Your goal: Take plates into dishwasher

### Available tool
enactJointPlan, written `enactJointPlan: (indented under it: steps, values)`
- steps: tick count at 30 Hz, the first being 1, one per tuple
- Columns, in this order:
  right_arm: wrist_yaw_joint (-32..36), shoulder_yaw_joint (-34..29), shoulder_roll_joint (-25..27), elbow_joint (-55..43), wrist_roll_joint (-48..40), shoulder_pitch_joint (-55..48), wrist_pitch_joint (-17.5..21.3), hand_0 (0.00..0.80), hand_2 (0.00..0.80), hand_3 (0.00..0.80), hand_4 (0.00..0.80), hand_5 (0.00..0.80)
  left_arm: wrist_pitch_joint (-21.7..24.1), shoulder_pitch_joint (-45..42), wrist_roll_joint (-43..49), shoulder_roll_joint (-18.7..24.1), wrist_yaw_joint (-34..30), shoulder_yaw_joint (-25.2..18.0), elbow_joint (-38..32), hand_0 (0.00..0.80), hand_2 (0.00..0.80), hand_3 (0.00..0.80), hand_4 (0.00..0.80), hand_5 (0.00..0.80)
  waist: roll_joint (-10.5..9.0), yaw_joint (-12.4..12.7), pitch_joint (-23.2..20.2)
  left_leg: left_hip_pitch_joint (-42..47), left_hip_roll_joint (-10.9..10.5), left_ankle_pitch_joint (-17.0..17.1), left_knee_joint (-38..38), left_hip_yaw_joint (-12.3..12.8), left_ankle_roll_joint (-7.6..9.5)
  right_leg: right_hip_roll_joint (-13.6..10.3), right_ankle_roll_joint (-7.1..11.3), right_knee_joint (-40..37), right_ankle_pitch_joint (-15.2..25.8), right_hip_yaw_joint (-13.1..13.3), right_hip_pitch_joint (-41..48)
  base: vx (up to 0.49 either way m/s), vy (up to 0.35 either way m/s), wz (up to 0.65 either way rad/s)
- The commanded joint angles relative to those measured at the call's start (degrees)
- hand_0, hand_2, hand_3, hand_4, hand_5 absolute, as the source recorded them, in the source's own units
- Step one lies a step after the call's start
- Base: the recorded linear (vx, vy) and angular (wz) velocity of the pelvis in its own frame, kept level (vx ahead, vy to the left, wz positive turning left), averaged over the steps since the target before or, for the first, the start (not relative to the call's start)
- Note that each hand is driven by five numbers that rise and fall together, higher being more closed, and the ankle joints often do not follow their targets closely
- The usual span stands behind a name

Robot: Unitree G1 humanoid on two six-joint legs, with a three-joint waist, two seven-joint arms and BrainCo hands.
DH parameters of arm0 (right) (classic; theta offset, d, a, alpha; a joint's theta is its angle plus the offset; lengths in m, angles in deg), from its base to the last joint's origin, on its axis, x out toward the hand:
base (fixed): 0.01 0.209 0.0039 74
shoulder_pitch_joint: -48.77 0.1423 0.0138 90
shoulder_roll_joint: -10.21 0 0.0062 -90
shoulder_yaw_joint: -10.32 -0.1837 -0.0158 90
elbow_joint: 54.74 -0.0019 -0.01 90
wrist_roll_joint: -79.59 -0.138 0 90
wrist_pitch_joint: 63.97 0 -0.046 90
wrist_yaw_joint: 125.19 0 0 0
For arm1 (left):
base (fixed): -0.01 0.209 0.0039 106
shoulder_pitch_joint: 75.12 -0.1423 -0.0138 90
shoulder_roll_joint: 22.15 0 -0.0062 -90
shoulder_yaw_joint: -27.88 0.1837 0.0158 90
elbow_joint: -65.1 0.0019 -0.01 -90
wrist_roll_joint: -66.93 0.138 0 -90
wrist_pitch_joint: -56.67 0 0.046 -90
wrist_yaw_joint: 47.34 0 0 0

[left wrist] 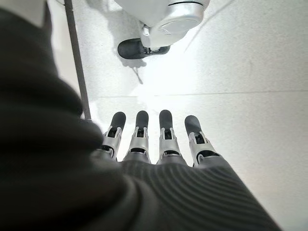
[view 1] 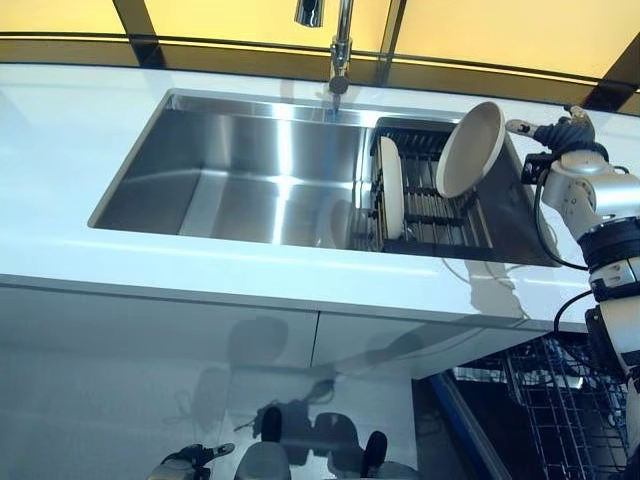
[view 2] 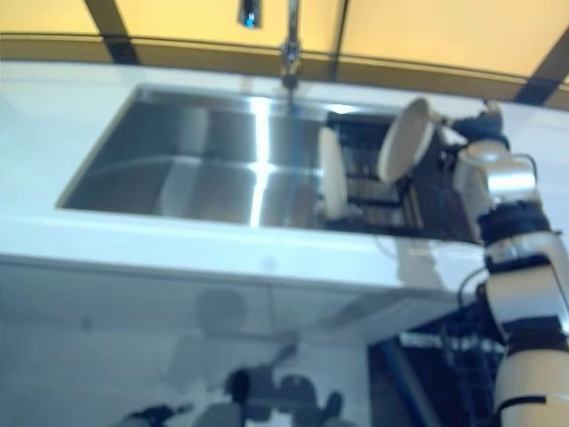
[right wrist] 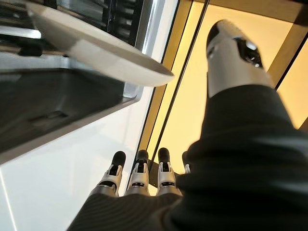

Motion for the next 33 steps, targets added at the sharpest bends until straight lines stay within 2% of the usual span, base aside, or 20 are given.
enactJointPlan:
  steps: [1, 5, 20, 29, 33]
  values:
    - [-1.7, 6.8, 5.9, -0.2, -2.3, 11.0, -0.7, 0.0, 0.0, 0.0, 0.0, 0.0, 0.8, 1.5, -0.2, 1.5, 1.1, 2.2, 1.4, 0.0, 0.0, 0.0, 0.0, 0.0, -1.85, 0.5, 0.2, -0.3, 2.6, -0.2, -0.2, 1.4, -1.97, -2.3, 2.59, 0.2, 1.4, 2.0, -0.3, 0.0, 0.0, 0.0]
    - [-1.8, 8.1, 6.5, 0.3, -3.5, 12.9, -2.6, 0.0, 0.0, 0.0, 0.0, 0.0, 0.7, 1.4, 0.1, 1.3, 1.1, 2.0, 1.8, 0.0, 0.0, 0.0, 0.0, 0.0, -2.18, 0.4, -0.1, -0.5, 2.7, -0.1, -0.2, 1.4, -2.16, -2.1, 2.43, 0.0, 1.3, 1.9, -0.4, 0.017, -0.01, 0.01]
    - [-0.5, 12.6, 7.1, 5.2, -3.0, 19.1, -5.1, 0.0, 0.0, 0.0, 0.0, 0.0, 1.6, 0.5, 0.8, 1.8, 1.3, 1.8, 3.1, 0.0, 0.0, 0.0, 0.0, 0.0, -2.91, 1.0, -0.1, -0.7, 3.0, -0.1, -0.2, 1.1, -2.44, -1.7, 2.08, -0.1, 1.0, 1.8, -0.3, 0.008, -0.002, 0.0]
    - [0.2, 14.4, 7.1, 5.3, -2.3, 20.4, -5.5, 0.0, 0.0, 0.0, 0.0, 0.0, 5.4, 0.4, -1.2, 1.8, 3.1, 2.2, 1.9, 0.0, 0.0, 0.0, 0.0, 0.0, -2.95, 1.2, 1.1, -2.1, 3.1, 0.3, -0.2, 0.7, -2.68, -1.4, 1.98, -0.1, 1.1, 1.8, -1.6, -0.017, -0.004, 0.02]
    - [0.2, 14.9, 7.1, 5.0, -1.8, 20.5, -5.5, 0.0, 0.0, 0.0, 0.0, 0.0, 5.6, 0.3, -1.5, 2.1, 2.8, 2.3, 1.5, 0.0, 0.0, 0.0, 0.0, 0.0, -2.82, 1.4, 1.6, -2.5, 2.9, 0.5, -0.2, 0.6, -2.69, -1.4, 1.94, -0.1, 1.2, 1.5, -2.0, -0.018, 0.002, 0.07]
